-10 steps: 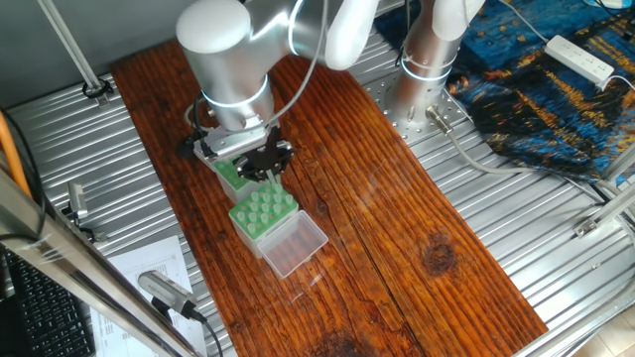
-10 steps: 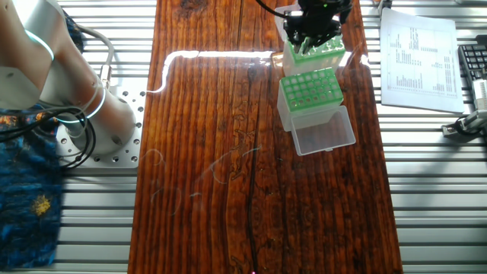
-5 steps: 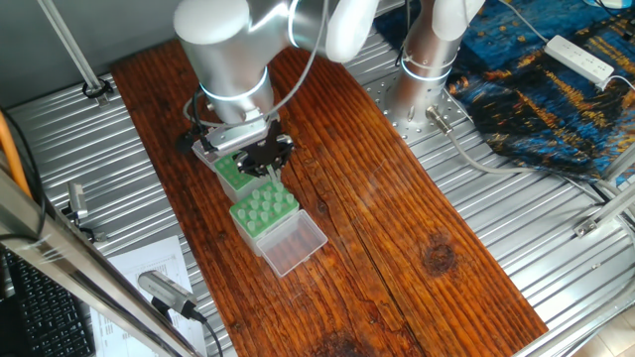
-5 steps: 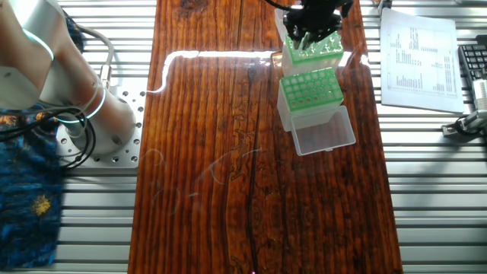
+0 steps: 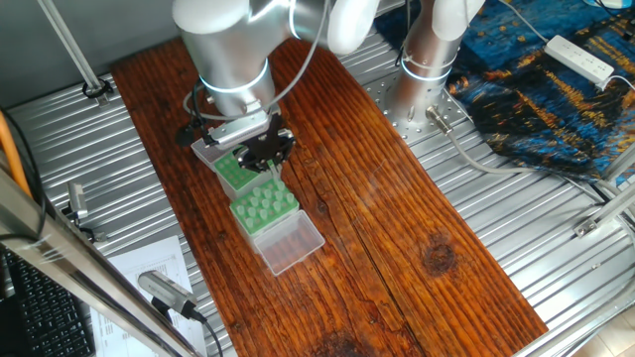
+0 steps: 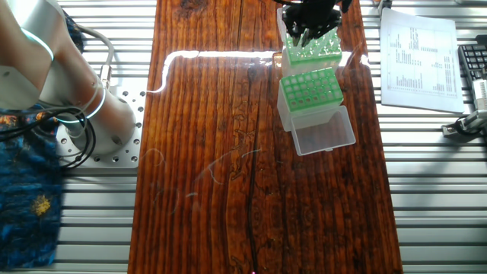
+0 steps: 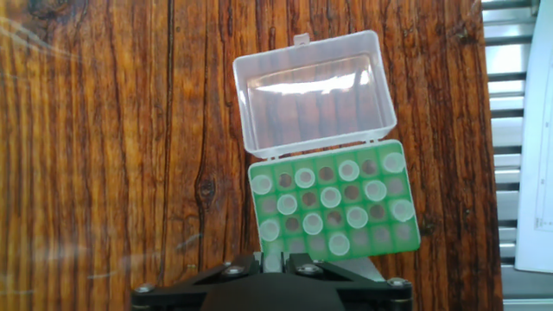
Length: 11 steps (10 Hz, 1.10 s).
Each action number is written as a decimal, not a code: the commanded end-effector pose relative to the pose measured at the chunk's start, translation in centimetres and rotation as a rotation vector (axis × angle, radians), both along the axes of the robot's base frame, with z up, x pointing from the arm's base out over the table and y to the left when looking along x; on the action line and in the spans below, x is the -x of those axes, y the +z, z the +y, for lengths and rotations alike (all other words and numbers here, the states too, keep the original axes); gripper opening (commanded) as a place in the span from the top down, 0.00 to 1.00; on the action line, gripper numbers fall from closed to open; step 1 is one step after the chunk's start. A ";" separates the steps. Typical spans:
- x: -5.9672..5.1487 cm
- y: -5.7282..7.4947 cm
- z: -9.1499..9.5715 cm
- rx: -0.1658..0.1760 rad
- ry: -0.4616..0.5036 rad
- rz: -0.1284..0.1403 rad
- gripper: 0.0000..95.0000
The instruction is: Transfer all large pipette tips from one holder to another
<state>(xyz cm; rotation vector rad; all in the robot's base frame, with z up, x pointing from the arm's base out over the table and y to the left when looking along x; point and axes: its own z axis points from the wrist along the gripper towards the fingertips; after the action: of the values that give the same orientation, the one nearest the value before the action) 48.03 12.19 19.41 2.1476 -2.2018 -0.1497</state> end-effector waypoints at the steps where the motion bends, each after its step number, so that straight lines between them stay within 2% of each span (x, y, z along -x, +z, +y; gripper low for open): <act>1: 0.1 0.3 0.0 -0.003 0.005 -0.001 1.00; 11: 0.9 2.9 0.7 -0.001 0.008 0.011 1.00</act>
<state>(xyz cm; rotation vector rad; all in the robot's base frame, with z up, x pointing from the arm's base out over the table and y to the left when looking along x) 47.08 12.93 22.45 2.1504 -2.1875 -0.1619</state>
